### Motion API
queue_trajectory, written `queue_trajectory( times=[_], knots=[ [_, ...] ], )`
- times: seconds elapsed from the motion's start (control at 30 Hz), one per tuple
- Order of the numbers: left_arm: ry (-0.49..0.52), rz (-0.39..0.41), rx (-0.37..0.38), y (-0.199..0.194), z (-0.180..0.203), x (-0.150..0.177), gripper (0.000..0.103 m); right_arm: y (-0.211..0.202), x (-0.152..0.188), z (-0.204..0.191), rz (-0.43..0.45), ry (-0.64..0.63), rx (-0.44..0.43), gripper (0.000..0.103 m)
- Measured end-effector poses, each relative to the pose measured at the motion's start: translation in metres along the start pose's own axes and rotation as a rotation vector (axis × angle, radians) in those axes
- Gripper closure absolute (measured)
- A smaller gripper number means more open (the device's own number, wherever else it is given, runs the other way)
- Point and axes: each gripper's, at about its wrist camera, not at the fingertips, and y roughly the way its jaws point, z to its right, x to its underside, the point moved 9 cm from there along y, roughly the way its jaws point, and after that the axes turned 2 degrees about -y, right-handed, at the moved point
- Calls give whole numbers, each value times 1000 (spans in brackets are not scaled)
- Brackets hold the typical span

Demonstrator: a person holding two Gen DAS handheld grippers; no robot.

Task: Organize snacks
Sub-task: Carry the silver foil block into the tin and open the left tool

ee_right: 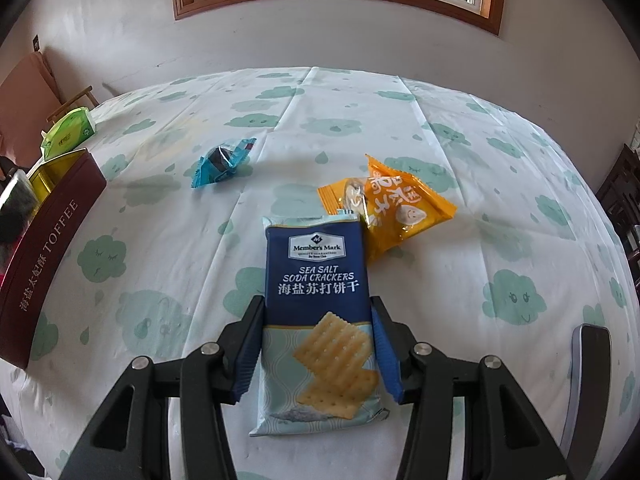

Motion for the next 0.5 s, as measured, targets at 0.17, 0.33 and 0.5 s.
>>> queue_trajectory(
  times=[0.17,0.33,0.5],
  knots=[
    [-34,10,-54,-4,-35,-5,71,0,0,0,0,-1,-1,52],
    [-83,14,-108,-3,-76,-10,71,0,0,0,-1,-1,-1,52],
    [-123,3,-173,6,-119,-13,71,1,0,1,-3,2,1,52]
  ],
)
